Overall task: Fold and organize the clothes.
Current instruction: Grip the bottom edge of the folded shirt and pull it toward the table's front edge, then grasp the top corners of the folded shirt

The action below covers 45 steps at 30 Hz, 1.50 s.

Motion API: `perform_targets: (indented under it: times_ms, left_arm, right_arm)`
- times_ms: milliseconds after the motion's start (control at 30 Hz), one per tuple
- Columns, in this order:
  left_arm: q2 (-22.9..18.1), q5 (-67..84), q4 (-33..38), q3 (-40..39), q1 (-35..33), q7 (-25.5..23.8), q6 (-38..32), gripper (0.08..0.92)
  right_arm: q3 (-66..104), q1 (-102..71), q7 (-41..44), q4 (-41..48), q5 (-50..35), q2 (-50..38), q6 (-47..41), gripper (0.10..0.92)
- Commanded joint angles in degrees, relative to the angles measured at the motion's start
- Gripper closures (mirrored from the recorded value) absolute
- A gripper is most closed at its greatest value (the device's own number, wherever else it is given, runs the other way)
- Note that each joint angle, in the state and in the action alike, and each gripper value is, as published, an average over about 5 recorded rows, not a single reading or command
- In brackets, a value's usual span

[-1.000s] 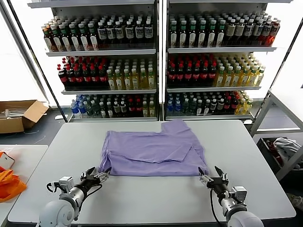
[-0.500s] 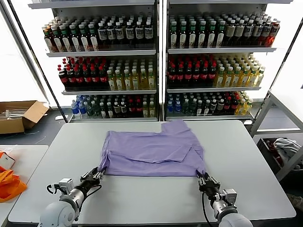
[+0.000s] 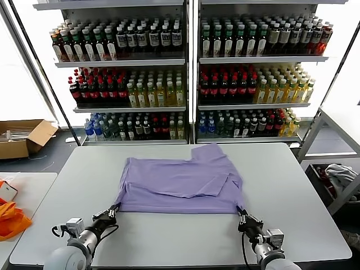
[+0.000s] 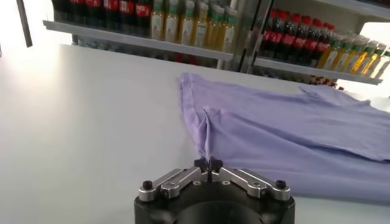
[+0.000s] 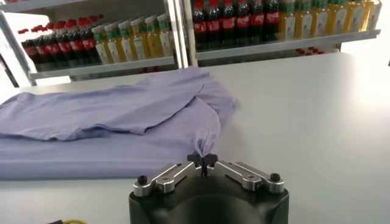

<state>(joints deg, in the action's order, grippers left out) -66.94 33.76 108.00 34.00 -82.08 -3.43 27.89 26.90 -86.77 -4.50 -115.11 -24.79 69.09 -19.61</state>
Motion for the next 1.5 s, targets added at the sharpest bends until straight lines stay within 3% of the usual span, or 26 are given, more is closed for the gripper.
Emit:
perform_targets:
  times_ms: [33, 600, 767, 1033, 1167, 1333, 1500]
  left_arm:
    - [-2.49, -7.13, 9.06, 4.12, -11.04, -0.91, -1.38, 0.911]
    - [-7.17, -11.73, 20.98, 11.37, -30.89, -1.01, -0.77, 0.913]
    - [-8.26, -12.93, 24.97, 10.16, -32.64, 0.54, 2.19, 0.869]
    - [-6.97, -10.7, 29.18, 12.14, -28.51, 1.64, 4.16, 0.649]
    - [-4.85, -6.78, 28.5, 13.48, -23.74, 0.95, 4.62, 0.527]
    - [0.9, -4.3, 22.61, 11.88, -13.88, -2.93, 5.06, 0.389]
    - [7.17, -3.28, 14.12, 7.45, -5.52, -6.63, 5.12, 0.243]
  right_arm:
    - [3.03, -11.92, 0.68, -9.94, 2.39, -0.39, 1.0, 0.901]
    - [7.66, -28.12, 3.18, -16.33, 7.23, -0.88, 2.7, 0.901]
    - [8.62, -29.08, 4.33, -17.53, 8.51, -1.36, 3.21, 0.818]
    - [14.69, -26.65, 7.81, -19.28, 6.77, -3.87, 6.67, 0.593]
    - [19.16, -22.17, 8.86, -18.64, 1.03, -7.6, 7.01, 0.472]
    - [19.34, -12.02, 10.54, -15.52, -6.21, -13.82, 4.05, 0.333]
    - [12.48, 4.36, 14.64, -6.45, -8.13, -17.22, -1.6, 0.218]
